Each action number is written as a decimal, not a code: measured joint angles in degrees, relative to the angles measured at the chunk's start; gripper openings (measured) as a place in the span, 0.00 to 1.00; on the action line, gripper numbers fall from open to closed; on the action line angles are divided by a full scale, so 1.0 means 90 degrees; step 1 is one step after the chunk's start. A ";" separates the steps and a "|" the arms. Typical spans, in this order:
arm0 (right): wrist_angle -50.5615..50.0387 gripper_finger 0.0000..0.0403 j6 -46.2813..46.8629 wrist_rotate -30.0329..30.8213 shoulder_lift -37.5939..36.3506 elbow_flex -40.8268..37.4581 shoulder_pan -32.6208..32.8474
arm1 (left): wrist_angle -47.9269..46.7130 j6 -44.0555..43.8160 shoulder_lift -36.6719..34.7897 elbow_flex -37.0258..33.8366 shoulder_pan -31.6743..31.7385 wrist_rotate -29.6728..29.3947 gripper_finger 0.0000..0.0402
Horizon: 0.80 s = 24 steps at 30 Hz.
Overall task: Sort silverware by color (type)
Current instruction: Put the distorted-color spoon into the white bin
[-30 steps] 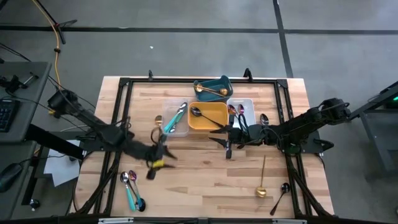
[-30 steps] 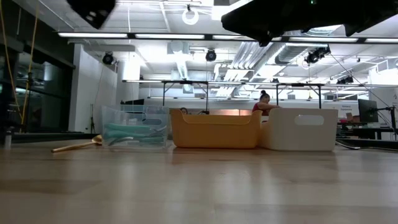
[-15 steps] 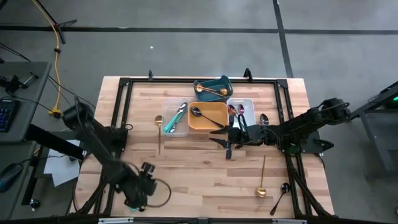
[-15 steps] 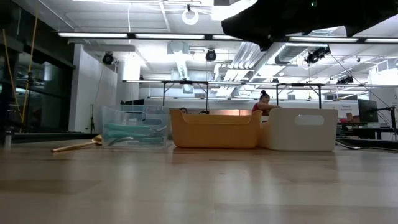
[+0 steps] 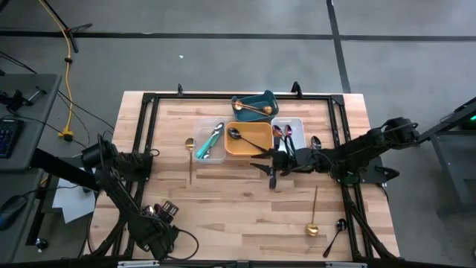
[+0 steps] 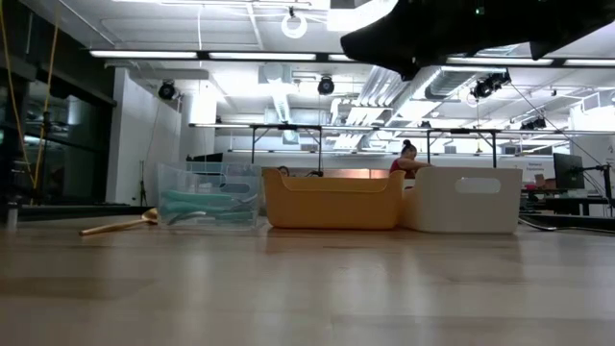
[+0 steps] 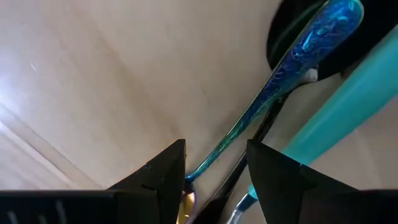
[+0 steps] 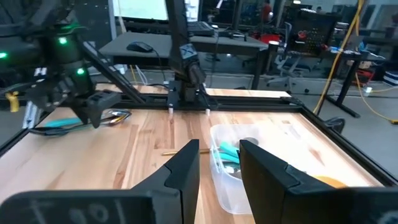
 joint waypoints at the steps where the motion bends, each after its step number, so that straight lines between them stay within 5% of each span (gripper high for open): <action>1: -0.0002 0.27 0.0055 0.0001 0.0000 0.0000 -0.0026 | -0.0005 0.0097 0.0002 0.0000 0.0000 -0.0052 0.40; 19: -0.0107 0.27 0.0381 0.0000 0.0000 0.0000 -0.0099 | 0.0218 0.1181 -0.0027 -0.0464 0.0119 -0.0428 0.40; 24: -0.0107 0.27 0.0385 0.0000 0.0000 0.0000 -0.0099 | 0.0274 0.1350 -0.0019 -0.0471 0.0325 -0.0456 0.30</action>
